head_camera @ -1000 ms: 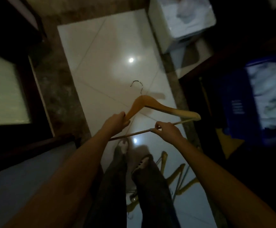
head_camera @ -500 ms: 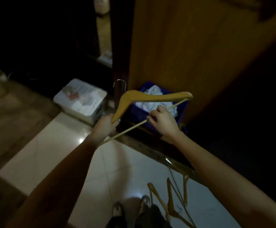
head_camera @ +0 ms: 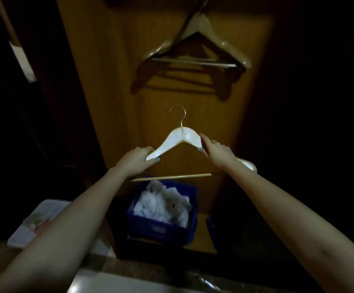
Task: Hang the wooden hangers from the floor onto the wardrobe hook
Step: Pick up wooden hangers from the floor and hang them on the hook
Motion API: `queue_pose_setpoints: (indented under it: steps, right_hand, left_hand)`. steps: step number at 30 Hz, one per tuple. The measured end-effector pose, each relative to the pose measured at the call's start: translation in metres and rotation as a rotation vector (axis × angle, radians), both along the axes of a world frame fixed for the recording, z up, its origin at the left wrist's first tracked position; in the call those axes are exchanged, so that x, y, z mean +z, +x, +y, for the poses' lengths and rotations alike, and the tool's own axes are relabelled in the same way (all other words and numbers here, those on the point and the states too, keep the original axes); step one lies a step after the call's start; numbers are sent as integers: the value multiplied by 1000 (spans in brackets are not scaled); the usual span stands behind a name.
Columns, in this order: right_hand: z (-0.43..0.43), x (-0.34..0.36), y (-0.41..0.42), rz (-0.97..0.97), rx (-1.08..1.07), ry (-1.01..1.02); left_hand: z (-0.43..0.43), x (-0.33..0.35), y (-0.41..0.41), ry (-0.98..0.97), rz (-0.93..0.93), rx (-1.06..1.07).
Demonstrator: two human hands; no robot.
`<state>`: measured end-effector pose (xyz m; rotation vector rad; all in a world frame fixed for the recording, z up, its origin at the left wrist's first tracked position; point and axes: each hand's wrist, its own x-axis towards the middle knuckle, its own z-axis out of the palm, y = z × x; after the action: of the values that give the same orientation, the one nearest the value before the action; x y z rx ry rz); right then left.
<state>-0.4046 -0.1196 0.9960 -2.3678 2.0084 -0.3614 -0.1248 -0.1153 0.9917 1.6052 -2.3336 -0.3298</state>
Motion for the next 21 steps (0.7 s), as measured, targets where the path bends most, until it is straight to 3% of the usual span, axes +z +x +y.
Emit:
queue_pose_setpoints:
  steps: [2, 7, 11, 21]
  right_hand:
    - [-13, 14, -16, 4, 9, -3]
    - [-47, 69, -35, 9, -40, -265]
    - [-80, 114, -35, -50, -102, -417]
    - [-153, 200, -40, -157, -304, -628]
  left_hand:
    - [-19, 26, -10, -37, -37, -27]
    - [-78, 108, -27, -114, -56, -83]
    - [-122, 168, -35, -283, -156, -85]
    - [-214, 265, -55, -573, -100, -15]
